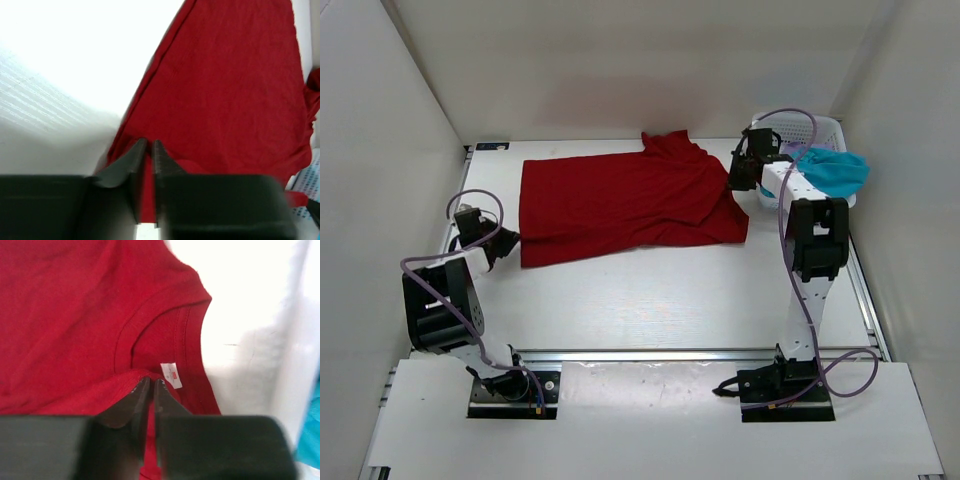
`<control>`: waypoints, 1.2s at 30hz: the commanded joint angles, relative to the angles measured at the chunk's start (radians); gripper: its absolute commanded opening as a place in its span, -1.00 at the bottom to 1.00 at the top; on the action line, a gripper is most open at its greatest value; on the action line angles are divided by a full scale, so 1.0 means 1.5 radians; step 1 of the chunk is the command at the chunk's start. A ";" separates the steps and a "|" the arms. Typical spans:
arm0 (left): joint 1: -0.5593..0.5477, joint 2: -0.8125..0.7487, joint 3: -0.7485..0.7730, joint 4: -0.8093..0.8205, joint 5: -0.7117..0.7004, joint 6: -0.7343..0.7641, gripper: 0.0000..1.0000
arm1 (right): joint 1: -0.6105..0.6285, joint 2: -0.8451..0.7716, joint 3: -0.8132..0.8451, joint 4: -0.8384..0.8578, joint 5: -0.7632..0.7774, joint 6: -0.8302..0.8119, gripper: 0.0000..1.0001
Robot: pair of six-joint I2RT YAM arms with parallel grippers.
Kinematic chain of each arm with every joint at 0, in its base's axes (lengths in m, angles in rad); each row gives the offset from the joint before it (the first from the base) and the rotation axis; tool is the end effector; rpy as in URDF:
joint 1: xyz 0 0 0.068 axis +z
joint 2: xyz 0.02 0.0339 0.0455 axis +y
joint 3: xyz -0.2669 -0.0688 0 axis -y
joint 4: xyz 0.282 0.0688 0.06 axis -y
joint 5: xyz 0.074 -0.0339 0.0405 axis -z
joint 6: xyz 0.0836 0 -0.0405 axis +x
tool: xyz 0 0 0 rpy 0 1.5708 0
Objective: Fold and stack the t-shirts
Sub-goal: Fold the flattened tshirt in 1/3 of the way
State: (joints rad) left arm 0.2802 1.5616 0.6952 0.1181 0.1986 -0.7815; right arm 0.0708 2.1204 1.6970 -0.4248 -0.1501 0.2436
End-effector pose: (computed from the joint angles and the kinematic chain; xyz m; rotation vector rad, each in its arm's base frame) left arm 0.3507 0.0838 0.0982 -1.1008 2.0767 -0.4806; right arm 0.5425 0.0510 0.1624 0.1410 2.4282 0.3244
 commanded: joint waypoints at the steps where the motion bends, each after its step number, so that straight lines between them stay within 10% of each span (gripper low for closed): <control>1: 0.007 -0.027 0.011 0.025 0.011 -0.011 -0.43 | 0.001 -0.003 0.028 0.018 -0.004 0.001 -0.82; 6: 0.019 -0.105 0.024 -0.012 0.012 0.002 0.05 | 0.007 -0.047 0.026 0.015 -0.023 0.020 -0.27; 9: 0.021 -0.168 -0.011 -0.035 0.026 0.008 0.00 | 0.016 -0.100 -0.005 0.035 -0.021 0.025 -0.08; 12: 0.009 -0.244 -0.097 -0.049 0.037 0.013 -0.14 | 0.013 -0.171 -0.071 0.067 -0.034 0.043 -0.18; 15: 0.005 -0.326 -0.207 -0.046 0.021 0.005 -0.10 | 0.020 -0.257 -0.182 0.122 -0.045 0.076 -1.00; 25: -0.022 -0.265 -0.253 0.019 0.010 -0.057 0.04 | 0.059 -0.432 -0.447 0.269 -0.095 0.170 -0.67; 31: -0.019 -0.160 -0.229 0.081 -0.003 -0.103 -0.18 | 0.056 -0.466 -0.565 0.341 -0.110 0.223 -0.21; 36: -0.008 -0.082 -0.195 0.131 0.012 -0.124 -0.56 | 0.011 -0.491 -0.656 0.373 -0.055 0.261 -0.21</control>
State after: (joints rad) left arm 0.2600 1.4021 0.3729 0.2577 0.2211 -0.9401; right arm 0.1310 1.4418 0.7605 0.0292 -0.2901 0.5789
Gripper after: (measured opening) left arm 0.258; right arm 0.394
